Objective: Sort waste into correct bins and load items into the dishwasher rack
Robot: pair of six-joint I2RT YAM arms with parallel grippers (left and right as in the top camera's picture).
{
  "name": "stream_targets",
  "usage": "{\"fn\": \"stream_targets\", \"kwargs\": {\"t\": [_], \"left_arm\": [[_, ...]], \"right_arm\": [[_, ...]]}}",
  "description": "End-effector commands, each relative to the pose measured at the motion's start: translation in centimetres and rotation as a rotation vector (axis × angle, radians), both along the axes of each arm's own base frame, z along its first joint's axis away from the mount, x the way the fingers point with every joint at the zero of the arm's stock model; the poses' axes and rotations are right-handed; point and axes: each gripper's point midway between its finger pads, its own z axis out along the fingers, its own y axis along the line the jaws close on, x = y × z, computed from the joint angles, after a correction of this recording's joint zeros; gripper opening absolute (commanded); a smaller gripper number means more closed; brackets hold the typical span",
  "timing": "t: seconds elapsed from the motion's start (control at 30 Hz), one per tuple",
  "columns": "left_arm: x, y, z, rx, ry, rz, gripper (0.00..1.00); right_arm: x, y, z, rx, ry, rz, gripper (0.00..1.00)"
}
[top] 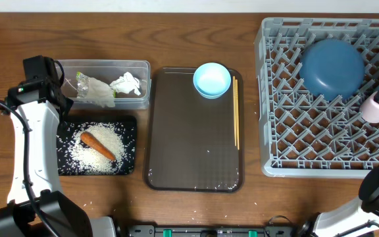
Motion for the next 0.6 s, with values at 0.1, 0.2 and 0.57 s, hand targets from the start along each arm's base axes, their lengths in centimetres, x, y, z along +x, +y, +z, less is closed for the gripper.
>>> {"fn": "stream_targets", "kwargs": {"t": [0.1,0.2,0.57], "left_arm": [[-0.2,0.1,0.1,0.004,0.000,0.009,0.99],[-0.2,0.1,0.1,0.004,0.000,0.009,0.99],[-0.2,0.1,0.1,0.004,0.000,0.009,0.99]], "right_arm": [[1.3,0.2,6.2,-0.023,-0.152,-0.030,0.01],[3.1,3.5,9.0,0.097,-0.297,0.066,0.02],[7.8,23.9,16.0,0.518,-0.606,0.777,0.99]]}}
